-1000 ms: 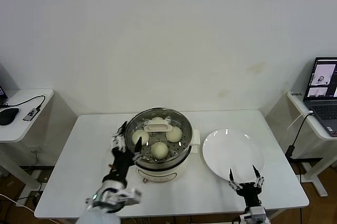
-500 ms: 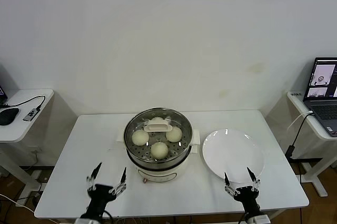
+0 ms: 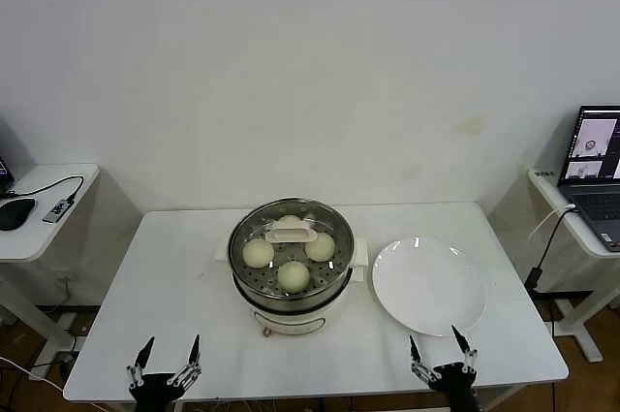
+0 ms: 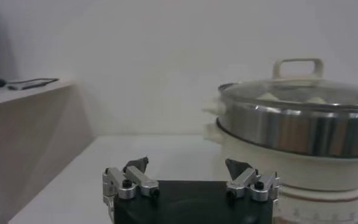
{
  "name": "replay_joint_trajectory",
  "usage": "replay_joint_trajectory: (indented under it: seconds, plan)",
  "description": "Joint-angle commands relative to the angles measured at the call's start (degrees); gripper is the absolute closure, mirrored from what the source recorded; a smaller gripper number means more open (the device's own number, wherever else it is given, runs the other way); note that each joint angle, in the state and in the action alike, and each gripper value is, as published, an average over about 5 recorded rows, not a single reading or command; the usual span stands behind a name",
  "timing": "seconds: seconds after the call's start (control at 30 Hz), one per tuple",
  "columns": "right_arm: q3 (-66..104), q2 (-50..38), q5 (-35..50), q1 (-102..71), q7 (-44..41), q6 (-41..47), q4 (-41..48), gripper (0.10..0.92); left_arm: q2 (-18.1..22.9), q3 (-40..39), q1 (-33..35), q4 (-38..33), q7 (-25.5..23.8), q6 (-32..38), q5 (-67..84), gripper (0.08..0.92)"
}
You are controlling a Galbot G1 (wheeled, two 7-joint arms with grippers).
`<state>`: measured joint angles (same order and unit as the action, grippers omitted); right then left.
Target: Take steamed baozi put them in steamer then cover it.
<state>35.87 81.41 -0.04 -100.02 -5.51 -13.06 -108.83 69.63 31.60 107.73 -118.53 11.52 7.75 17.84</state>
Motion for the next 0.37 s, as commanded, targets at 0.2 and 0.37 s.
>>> replay_joint_trajectory:
  seconds: [0.2,0.37]
  plan:
    - [-1.0,-0.5,2.5,-3.1,0.5,4.7,-4.3,0.203,-0.4,2.6,1.9,1.9,-0.7,1.1,2.2,0.177]
    - [-1.2,-0.4,2.3,-3.2,0.9,4.4,-4.1,0.203,-0.5,2.7,2.3,1.8,-1.2,0.9,2.1,0.177]
